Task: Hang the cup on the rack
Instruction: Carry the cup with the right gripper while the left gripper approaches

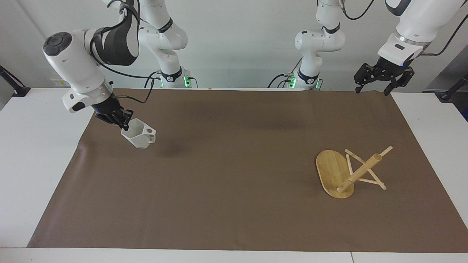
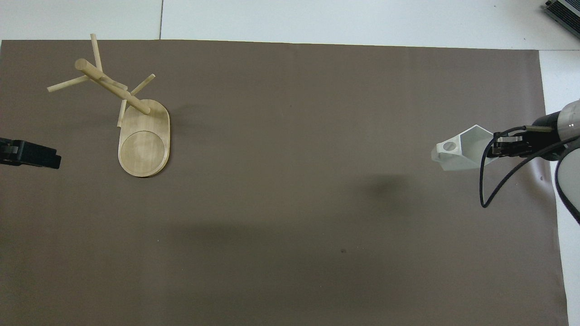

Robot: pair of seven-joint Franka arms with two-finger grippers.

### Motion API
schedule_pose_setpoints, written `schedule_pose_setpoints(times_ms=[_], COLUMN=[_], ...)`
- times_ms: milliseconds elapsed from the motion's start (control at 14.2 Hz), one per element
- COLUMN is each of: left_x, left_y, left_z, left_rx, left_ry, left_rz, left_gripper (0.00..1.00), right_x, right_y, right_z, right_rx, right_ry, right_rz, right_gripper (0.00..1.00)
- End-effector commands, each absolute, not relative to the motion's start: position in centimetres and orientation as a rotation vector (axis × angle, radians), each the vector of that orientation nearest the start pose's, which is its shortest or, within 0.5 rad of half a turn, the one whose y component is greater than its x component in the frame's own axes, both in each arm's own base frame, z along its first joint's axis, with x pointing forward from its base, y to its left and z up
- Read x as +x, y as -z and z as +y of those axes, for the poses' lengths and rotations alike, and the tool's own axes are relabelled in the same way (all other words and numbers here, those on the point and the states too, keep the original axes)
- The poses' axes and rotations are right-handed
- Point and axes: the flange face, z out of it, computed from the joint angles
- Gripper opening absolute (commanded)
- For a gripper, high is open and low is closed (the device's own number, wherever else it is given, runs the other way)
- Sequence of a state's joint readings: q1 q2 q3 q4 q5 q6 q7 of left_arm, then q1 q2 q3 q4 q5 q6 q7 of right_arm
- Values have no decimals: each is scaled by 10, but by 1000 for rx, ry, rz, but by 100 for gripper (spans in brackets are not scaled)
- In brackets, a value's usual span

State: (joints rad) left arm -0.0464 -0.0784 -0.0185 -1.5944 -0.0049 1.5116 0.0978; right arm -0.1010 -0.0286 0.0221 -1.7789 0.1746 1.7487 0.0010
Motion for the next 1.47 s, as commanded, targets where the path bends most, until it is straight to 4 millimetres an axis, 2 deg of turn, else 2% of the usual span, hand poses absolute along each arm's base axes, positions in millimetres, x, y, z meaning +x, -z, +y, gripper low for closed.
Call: schedule_pose_setpoints(times_ms=[0,140,351,492,562,772,843,913,983,1124,1264,1404], left_x=[513,513,512,511,507,484,471,459,457,456,446,435], left_y=[-651,-652,-651,-649,-646,-631,-622,-612,-611,-608,-599,-590], left_z=[-33,-34,-34,-35,-37,-52,-55,-69,-70,-79,-93,-104], left_rx=[-3129,-3129,-3130,-3135,-3138,-3158,-3142,-3129,-3120,-3113,-3060,-2964], left_ry=[-19,-15,-27,-26,-38,-180,-252,-290,-288,-280,-402,-493], left_rz=[255,255,245,145,32,-271,-294,-262,-317,-566,-1054,-1400], left_gripper=[100,100,100,100,100,100,100,100,100,100,100,100], right_x=[535,530,527,525,525,525,523,522,519,516,509,503], right_y=[-598,-618,-627,-632,-633,-638,-639,-640,-641,-644,-646,-649], right_z=[-15,-8,8,25,28,56,64,72,82,104,139,166], right_rx=[-2852,-2800,-2680,-2621,-2589,-2516,-2509,-2508,-2505,-2467,-2453,-2438], right_ry=[31,13,-23,-35,-42,-71,-79,-85,-95,-116,-163,-158], right_rz=[178,151,138,111,127,156,150,137,115,95,102,154], right_gripper=[6,6,6,6,6,5,5,5,5,5,4,1])
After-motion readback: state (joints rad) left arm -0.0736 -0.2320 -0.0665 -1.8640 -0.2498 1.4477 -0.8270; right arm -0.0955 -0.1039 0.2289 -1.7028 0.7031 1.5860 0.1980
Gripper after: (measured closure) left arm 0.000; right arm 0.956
